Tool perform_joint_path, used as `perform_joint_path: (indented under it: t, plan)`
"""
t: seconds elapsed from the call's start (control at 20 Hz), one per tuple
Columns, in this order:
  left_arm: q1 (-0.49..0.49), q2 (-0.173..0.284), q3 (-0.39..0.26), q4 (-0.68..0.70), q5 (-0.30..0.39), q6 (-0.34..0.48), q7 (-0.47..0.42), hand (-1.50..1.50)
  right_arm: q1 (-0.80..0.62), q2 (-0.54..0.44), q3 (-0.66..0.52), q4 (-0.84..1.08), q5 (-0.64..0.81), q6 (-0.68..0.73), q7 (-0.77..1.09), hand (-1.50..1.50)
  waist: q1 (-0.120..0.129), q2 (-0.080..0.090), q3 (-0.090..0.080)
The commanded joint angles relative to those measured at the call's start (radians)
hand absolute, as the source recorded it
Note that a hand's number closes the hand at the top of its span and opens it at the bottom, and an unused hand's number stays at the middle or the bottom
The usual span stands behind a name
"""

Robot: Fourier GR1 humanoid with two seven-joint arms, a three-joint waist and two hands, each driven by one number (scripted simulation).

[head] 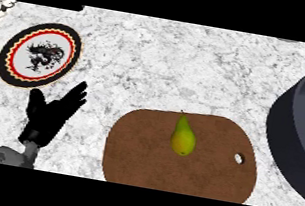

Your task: Pick the pear from the cutting board and place it in the pot

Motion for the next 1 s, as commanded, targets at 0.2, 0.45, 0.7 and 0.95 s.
perform_joint_path:
  t: [0.2,0.45,0.7,0.95]
  plan:
    - [-0.191,0.045,0.157,-0.101,-0.054,0.13,-0.062,0.0,-0.147,0.057,0.074,0.086,-0.056,0.171,0.069,1.5,0.092,0.013,-0.009]
    - [-0.199,0.019,0.175,-0.139,-0.049,0.17,-0.059,0.0,-0.193,0.095,0.176,0.268,0.171,0.11,-0.046,-1.5,0.086,0.017,-0.009]
    - [-0.16,0.045,0.199,-0.169,-0.053,0.185,-0.04,0.0,-0.195,0.115,0.149,0.244,0.135,0.199,-0.19,-1.5,0.055,0.006,-0.011]
    - [-0.174,0.023,0.199,-0.181,-0.068,0.223,-0.013,0.0,-0.287,0.003,0.163,0.269,0.119,0.402,-0.129,-1.5,0.028,0.002,-0.014]
